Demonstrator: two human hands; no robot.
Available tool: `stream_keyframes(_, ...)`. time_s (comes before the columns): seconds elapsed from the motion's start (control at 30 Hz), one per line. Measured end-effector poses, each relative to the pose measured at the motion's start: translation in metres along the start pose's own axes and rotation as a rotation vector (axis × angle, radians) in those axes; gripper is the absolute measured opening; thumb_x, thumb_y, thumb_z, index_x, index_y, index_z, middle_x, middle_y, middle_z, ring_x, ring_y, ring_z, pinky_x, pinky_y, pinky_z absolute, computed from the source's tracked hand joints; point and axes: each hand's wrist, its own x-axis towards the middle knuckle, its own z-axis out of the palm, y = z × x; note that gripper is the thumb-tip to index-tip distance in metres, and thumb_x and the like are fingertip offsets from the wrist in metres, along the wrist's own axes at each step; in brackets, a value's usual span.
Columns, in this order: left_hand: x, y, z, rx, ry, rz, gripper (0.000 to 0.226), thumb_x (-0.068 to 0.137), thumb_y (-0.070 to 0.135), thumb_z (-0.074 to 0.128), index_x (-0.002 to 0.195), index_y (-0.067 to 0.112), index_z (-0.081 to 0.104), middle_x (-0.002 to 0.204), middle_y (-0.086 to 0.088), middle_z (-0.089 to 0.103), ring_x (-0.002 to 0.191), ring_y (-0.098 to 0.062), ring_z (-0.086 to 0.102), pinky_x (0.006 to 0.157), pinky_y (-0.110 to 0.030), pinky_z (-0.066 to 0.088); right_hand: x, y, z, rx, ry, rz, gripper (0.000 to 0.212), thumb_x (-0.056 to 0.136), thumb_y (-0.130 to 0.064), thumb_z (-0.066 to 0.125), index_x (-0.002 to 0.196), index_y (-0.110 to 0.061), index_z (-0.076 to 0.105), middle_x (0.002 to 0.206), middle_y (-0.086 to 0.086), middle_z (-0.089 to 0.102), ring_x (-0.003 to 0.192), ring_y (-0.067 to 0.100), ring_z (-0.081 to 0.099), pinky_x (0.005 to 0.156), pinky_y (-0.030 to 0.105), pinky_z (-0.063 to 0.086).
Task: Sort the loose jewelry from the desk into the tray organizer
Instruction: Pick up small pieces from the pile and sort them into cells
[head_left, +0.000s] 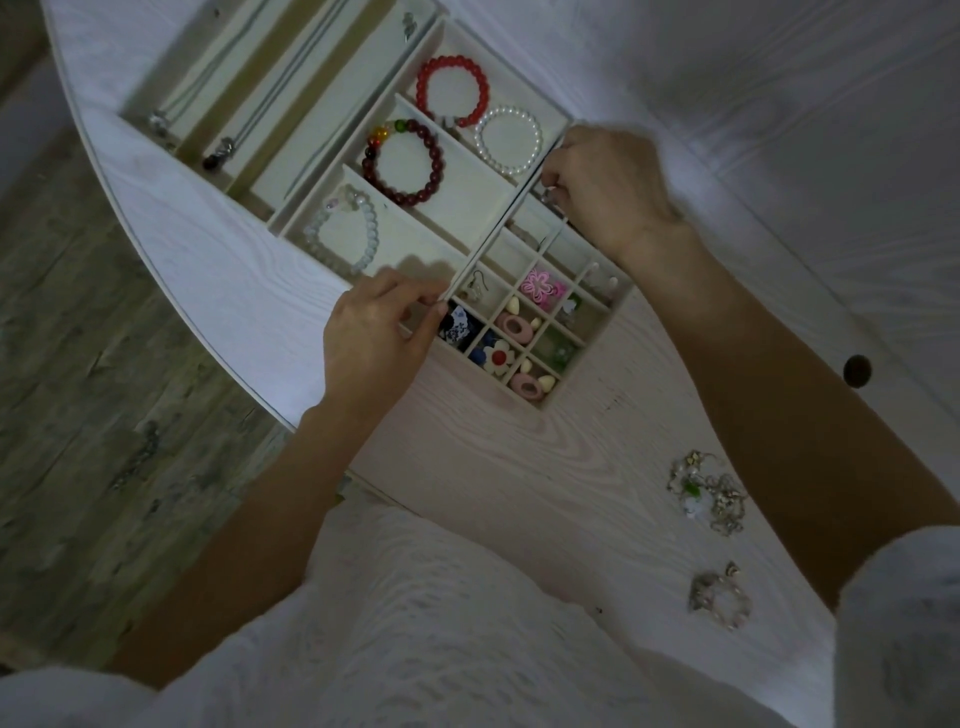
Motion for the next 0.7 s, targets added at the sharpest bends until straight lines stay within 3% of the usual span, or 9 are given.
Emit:
stream_keyframes(0.2,0.000,0.001,-0.001,-0.004,-0.005,-0.009,0.021,0.089,0.026,0.060,0.103,0.015,0.072,0.086,-0.002,0.066,0.072,-0.017,0.057,0.062,-0.029,0.045,-0.004,0.000,-0.002,0.140,0.033,0.047,0.024,0.091,-0.009,0.053,0.112,-0.007,0.065,0.114,0.012,0.061,0.099,0.028,0.058,0.078,0.031,0.042)
stream_keyframes(0.47,0.001,0.000,-0.001,-0.009,-0.006,-0.006,0.020,0.089,0.025,0.062,0.103,0.015,0.072,0.086,-0.002,0.066,0.070,-0.017,0.058,0.061,-0.029,0.047,-0.008,-0.002,-0.009,0.212,0.021,0.066,0.025,0.094,-0.006,0.049,0.111,-0.008,0.067,0.105,0.014,0.069,0.093,0.028,0.064,0.086,0.035,0.050)
stream_keyframes(0.63,0.001,0.002,-0.002,-0.017,0.006,-0.004,0.018,0.088,0.023,0.064,0.102,0.015,0.072,0.085,-0.002,0.066,0.069,-0.016,0.057,0.061,-0.030,0.047,-0.008,-0.006,-0.007,0.202,-0.023,0.070,0.027,0.091,-0.004,0.047,0.100,-0.011,0.072,0.092,0.010,0.069,0.078,0.023,0.062,0.069,0.027,0.044)
stream_keyframes(0.7,0.001,0.002,-0.001,-0.015,0.005,-0.001,0.018,0.088,0.022,0.064,0.102,0.014,0.072,0.085,-0.002,0.066,0.069,-0.016,0.056,0.061,-0.030,0.047,-0.012,-0.008,-0.007,0.227,0.009,0.044,0.024,0.091,-0.008,0.052,0.105,-0.014,0.070,0.099,0.006,0.070,0.085,0.022,0.064,0.075,0.029,0.048)
